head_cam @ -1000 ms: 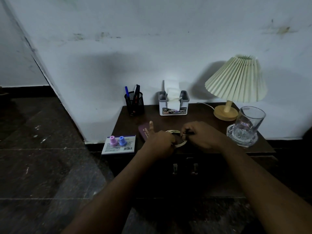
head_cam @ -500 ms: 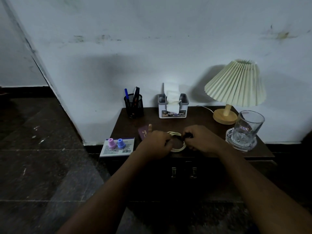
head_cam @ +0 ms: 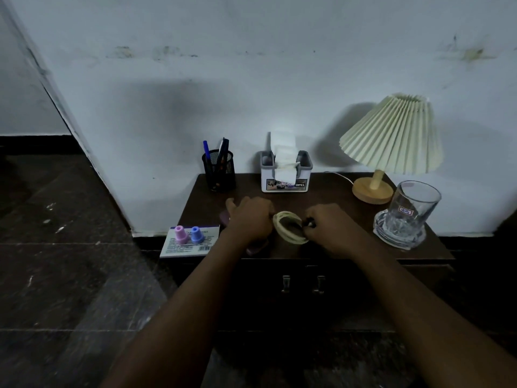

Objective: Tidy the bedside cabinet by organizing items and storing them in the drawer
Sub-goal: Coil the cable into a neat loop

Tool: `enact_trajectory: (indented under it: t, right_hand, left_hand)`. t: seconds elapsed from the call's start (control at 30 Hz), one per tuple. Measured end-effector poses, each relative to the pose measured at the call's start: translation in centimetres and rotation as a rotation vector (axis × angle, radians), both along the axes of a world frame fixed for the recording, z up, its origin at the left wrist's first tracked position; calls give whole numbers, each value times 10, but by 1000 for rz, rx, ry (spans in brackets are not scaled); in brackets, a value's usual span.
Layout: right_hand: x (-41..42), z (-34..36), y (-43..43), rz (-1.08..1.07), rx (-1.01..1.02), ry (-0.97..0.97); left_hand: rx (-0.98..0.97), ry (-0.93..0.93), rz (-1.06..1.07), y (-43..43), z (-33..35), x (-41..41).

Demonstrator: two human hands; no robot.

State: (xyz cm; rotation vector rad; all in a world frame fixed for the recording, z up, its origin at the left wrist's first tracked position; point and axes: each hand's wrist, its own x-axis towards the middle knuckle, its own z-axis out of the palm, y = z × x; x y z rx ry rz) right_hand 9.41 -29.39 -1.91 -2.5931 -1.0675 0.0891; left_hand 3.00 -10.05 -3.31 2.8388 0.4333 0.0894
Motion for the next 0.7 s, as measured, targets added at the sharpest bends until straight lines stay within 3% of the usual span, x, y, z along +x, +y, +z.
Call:
enact_trajectory:
  t: [0.17, 0.37, 0.7]
  right_hand:
    - [12, 2, -5, -106, 164, -41]
    - [21, 6, -9, -119, 265, -27]
    - [35, 18, -29, -250, 541, 229]
  left_hand:
    - [-181, -234, 27, 14, 10, -9]
    - [-230, -269, 3, 32, 18, -18]
    - [-309, -348, -109, 41, 21, -22]
